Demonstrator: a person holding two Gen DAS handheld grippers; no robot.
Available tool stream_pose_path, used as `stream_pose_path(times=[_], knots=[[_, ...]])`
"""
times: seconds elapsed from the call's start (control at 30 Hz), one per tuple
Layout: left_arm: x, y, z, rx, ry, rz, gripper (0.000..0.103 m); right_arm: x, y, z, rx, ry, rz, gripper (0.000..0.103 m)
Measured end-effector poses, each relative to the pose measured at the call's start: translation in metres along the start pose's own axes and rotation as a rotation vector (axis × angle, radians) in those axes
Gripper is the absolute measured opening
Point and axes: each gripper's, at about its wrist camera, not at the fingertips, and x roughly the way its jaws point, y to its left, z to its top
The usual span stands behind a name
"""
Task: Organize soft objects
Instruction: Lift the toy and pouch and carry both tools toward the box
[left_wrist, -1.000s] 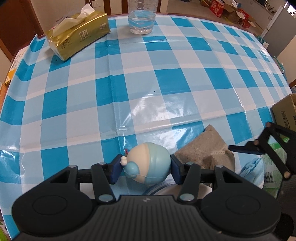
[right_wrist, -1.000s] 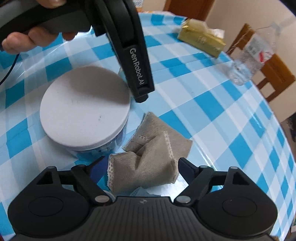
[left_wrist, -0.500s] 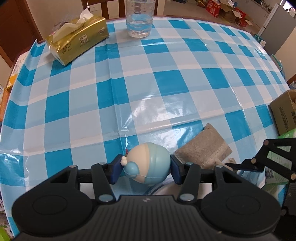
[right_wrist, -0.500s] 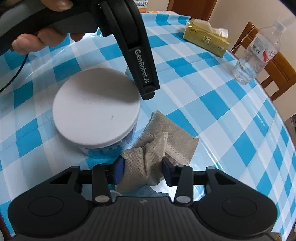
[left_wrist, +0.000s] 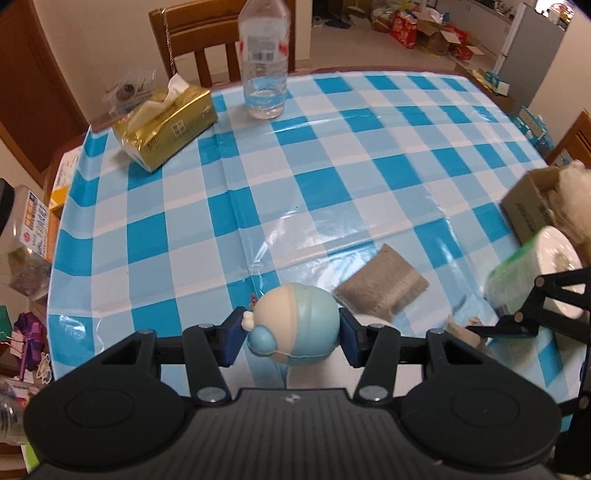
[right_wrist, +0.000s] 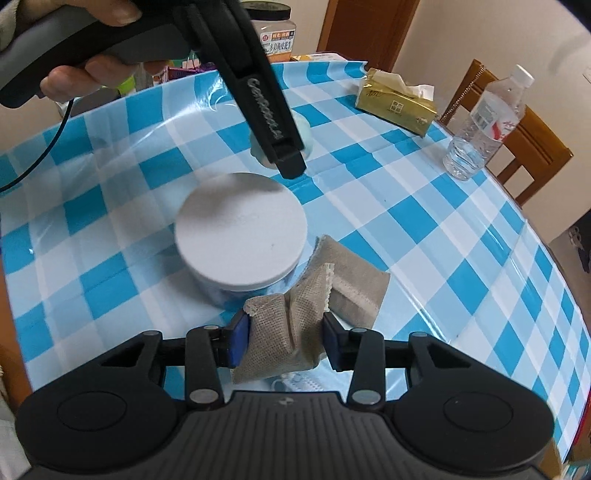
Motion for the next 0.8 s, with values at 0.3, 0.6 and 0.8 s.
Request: stream_pose_path(times=[0.3,0.6,0.8], knots=[[-0.047,-0.021,-0.026,0.081,-0.047,-0.030,0.051,-0.040,0.022,-0.015,0.098,-0.032,-0.028,0.047],[-0.076,-0.061,-0.055,0.233,-0.061,-0.108,0.051,-0.079,0.031,-0.055,0.317,-0.046,-0.075,0.047],[-0.087,-0.101,-0.073,0.298,-0.052,-0.162,0.051,-0.111,0.018,-0.100,0.441,-0.060,-0.108,0.047]])
